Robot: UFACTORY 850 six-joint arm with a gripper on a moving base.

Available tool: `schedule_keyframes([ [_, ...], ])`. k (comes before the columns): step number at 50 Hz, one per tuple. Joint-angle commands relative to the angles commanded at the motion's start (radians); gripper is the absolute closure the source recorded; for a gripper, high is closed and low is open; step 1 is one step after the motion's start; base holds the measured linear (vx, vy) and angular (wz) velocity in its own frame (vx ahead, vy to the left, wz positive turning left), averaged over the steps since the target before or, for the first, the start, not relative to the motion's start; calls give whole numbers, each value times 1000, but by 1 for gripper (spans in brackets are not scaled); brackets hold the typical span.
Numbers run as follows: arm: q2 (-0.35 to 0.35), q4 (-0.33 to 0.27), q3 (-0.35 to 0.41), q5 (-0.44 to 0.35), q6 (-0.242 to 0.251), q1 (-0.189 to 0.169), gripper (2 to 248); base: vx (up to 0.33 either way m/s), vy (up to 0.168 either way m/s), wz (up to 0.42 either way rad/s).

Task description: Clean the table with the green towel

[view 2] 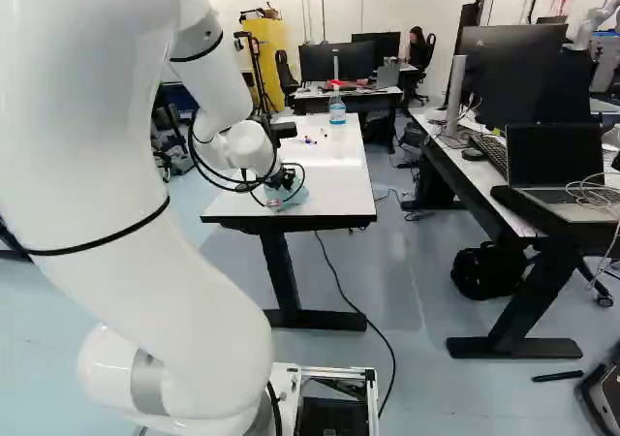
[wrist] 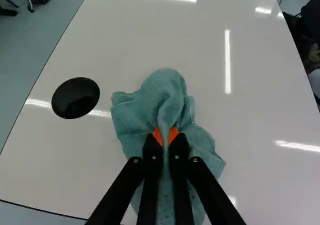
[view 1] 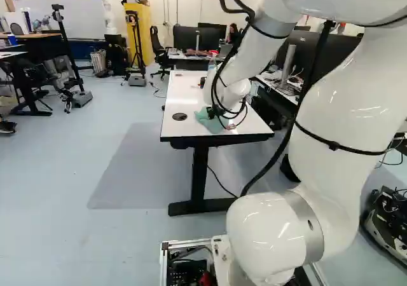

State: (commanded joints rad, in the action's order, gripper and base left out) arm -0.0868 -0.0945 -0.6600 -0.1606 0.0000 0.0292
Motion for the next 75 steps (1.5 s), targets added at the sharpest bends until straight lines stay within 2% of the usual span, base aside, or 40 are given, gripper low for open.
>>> schedule_keyframes([
  [21, 4, 0, -51, 20, 0, -14, 220, 0, 0, 0],
  [36, 4, 0, -90, 82, 0, -25, 220, 0, 0, 0],
  [54, 51, 0, -89, 177, 0, -32, 220, 0, 0, 0],
  [60, 60, 0, -95, 194, 0, -44, 220, 0, 0, 0],
  [75, 29, 0, -127, 194, 0, -91, 220, 0, 0, 0],
])
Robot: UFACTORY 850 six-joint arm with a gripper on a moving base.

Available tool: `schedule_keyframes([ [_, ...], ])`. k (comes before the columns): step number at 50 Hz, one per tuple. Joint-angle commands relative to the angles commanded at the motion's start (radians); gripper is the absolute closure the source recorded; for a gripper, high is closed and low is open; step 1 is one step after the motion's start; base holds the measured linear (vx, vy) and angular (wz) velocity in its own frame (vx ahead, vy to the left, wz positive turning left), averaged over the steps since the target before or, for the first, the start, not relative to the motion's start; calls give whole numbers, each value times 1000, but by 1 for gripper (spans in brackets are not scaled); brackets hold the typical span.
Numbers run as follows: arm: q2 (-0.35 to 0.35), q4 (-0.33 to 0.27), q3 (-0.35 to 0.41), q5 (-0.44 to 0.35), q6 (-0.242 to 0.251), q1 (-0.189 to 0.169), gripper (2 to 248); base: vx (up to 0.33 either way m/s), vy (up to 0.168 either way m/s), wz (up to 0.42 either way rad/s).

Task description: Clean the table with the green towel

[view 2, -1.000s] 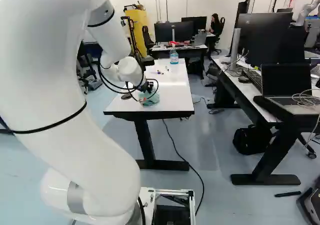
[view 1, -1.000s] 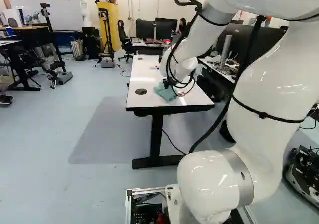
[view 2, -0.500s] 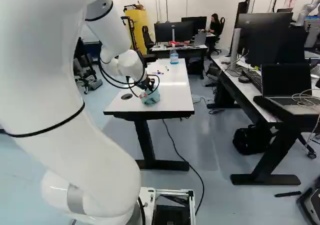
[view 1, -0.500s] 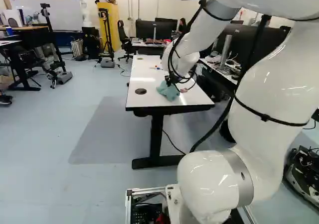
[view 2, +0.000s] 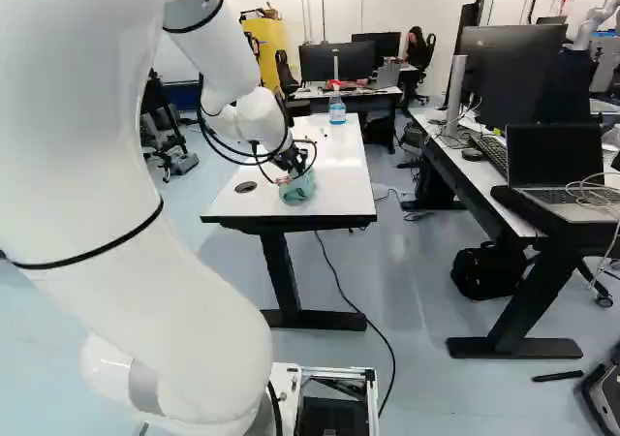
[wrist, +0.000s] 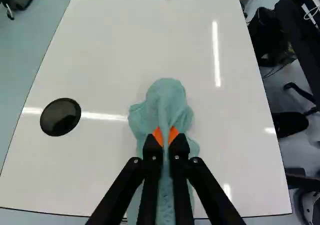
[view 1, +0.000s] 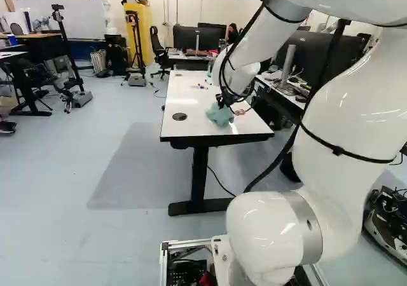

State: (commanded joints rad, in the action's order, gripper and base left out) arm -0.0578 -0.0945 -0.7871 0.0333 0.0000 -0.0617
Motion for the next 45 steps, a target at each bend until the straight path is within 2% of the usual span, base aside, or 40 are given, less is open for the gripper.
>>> schedule_keyframes([
  [14, -15, 0, -16, 0, 0, -37, 220, 0, 0, 0],
  [39, -15, 0, -16, 0, 0, -37, 220, 0, 0, 0],
  [45, -17, 0, -18, 0, 0, -47, 220, 0, 0, 0],
])
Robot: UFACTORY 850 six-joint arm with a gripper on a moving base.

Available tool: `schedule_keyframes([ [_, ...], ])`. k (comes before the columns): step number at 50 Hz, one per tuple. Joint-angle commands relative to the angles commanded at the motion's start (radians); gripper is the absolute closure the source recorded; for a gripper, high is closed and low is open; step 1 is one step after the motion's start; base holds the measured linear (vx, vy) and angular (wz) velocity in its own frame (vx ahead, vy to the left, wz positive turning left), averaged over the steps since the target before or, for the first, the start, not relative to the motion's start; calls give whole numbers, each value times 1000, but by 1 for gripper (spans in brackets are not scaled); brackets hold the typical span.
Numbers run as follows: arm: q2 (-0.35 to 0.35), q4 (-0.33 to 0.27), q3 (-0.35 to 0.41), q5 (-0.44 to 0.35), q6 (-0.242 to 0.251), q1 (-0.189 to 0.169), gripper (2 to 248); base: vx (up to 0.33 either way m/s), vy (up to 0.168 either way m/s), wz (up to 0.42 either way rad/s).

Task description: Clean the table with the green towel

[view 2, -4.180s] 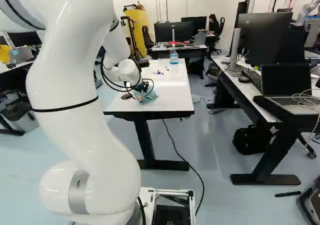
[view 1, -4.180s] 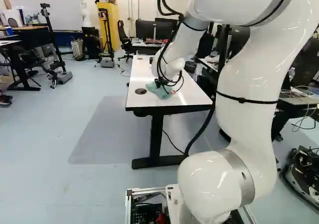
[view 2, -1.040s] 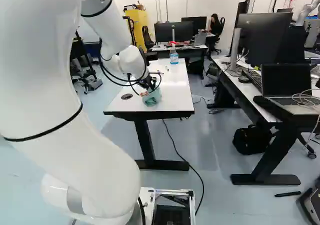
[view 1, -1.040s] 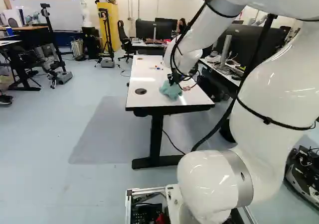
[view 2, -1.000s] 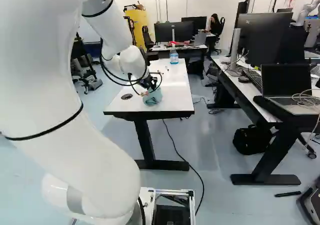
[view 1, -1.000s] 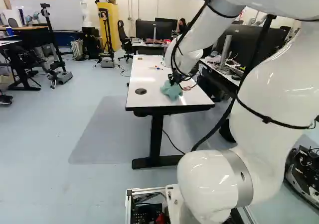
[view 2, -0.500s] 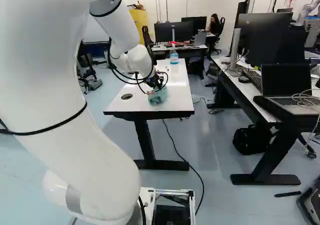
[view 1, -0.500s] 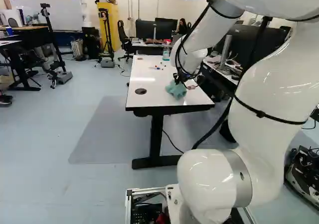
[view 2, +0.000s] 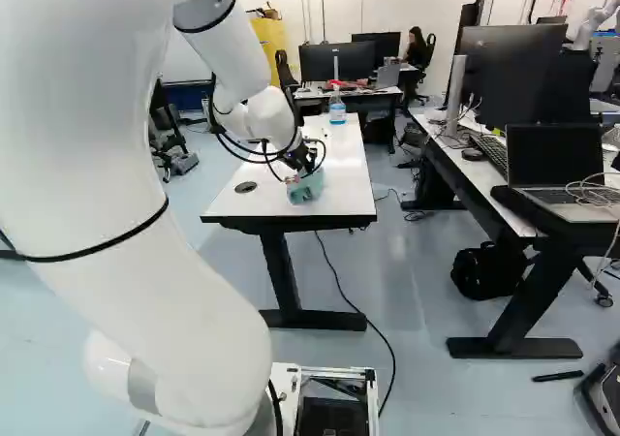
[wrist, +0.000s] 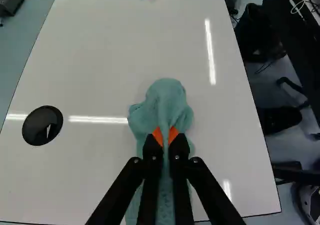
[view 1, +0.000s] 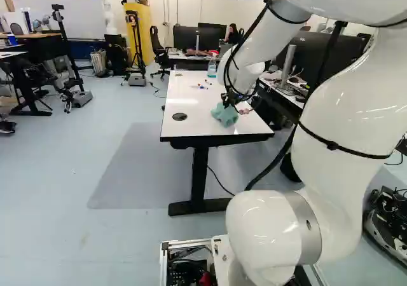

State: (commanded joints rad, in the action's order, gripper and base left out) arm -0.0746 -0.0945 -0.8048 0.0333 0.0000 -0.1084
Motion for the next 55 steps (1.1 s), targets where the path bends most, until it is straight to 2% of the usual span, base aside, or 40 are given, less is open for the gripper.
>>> schedule_keyframes([
  [55, 17, 0, 18, -16, 0, -191, 220, 0, 0, 0],
])
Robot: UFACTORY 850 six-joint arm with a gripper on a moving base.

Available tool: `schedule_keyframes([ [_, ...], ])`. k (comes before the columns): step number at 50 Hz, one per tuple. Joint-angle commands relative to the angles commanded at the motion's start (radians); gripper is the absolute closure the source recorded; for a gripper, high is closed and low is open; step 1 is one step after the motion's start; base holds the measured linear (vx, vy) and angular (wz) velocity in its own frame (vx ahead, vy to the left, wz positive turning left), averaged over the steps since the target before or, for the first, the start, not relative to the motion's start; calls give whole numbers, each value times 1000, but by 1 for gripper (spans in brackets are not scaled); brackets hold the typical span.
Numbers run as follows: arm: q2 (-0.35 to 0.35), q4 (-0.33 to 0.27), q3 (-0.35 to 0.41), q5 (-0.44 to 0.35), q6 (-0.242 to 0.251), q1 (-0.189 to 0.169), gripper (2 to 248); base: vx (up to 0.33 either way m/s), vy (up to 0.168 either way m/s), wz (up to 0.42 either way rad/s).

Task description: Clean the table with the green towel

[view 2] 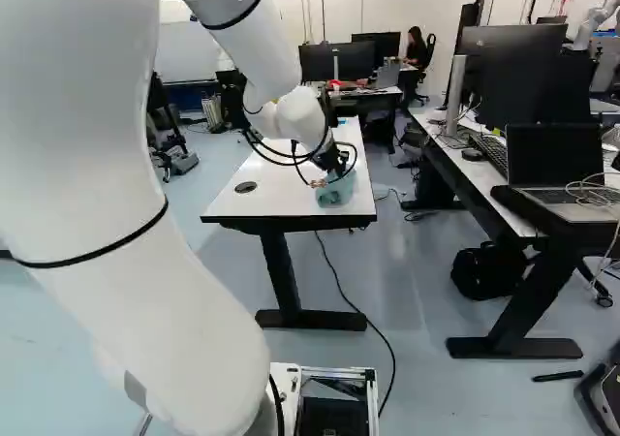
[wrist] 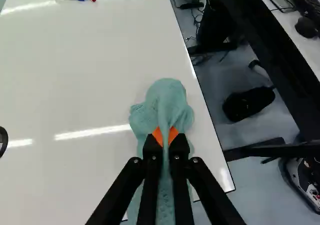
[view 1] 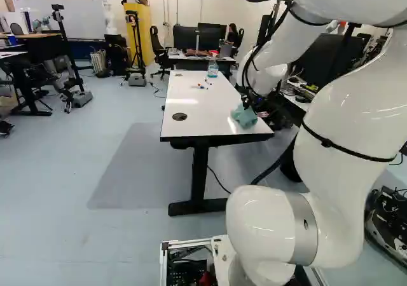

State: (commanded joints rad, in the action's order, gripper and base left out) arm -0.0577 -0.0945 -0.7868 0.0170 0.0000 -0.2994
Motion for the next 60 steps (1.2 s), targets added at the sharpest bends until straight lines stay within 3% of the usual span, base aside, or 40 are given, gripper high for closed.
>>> schedule_keyframes([
  [19, -5, 0, -5, 0, 0, -67, 220, 0, 0, 0],
  [30, -5, 0, -5, 0, 0, -67, 220, 0, 0, 0],
  [31, -5, 0, -5, 0, 0, -67, 208, 0, 0, 0],
  [35, -5, 0, -5, 0, 0, -67, 208, 0, 0, 0],
  [36, -5, 0, -5, 0, 0, -67, 174, 0, 0, 0],
  [40, -5, 0, -5, 0, 0, -67, 174, 0, 0, 0],
  [41, -5, 0, -5, 0, 0, -67, 139, 0, 0, 0],
  [45, -5, 0, -5, 0, 0, -67, 139, 0, 0, 0],
  [46, -5, 0, -5, 0, 0, -67, 103, 0, 0, 0],
  [51, -5, 0, -5, 0, 0, -67, 103, 0, 0, 0],
  [52, -5, 0, -5, 0, 0, -67, 66, 0, 0, 0],
  [56, -5, 0, -5, 0, 0, -67, 66, 0, 0, 0],
  [57, -5, 0, -5, 0, 0, -67, 29, 0, 0, 0],
  [60, -5, 0, -5, 0, 0, -67, 29, 0, 0, 0],
])
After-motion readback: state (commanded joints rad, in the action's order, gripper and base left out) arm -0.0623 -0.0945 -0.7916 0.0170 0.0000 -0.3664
